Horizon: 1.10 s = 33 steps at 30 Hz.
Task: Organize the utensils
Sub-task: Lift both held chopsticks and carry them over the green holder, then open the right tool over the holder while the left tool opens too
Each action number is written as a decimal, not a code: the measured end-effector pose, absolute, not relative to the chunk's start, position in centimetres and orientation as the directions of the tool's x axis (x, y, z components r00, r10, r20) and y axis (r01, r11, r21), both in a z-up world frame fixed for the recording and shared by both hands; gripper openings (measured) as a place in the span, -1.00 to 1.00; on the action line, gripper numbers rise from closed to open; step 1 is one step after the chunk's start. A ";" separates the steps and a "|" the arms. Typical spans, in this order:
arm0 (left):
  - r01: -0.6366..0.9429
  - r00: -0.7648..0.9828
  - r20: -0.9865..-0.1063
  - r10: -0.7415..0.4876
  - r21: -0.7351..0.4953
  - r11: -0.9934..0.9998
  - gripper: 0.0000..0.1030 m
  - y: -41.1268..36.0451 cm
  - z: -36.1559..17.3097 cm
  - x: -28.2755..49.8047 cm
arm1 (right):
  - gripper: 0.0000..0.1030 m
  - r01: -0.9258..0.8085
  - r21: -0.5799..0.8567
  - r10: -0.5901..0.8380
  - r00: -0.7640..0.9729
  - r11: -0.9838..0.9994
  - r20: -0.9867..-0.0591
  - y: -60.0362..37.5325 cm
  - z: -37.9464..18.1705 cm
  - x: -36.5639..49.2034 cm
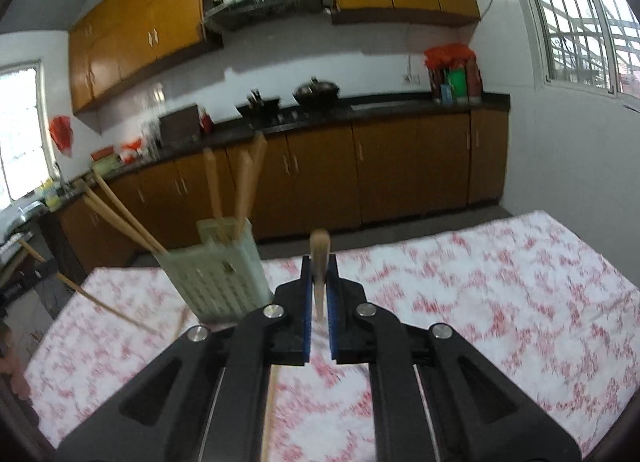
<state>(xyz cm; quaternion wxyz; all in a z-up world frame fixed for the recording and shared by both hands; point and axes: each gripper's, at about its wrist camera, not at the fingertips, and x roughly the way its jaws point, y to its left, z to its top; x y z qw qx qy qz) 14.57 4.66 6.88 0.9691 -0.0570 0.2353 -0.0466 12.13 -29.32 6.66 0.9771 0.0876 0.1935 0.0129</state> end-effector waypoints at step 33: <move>0.137 0.962 -0.207 -0.178 -0.195 0.971 -0.74 -3.1 11.0 20.2 | -0.67 -0.171 0.172 0.213 0.940 0.970 -0.265 -22.6 12.6 19.7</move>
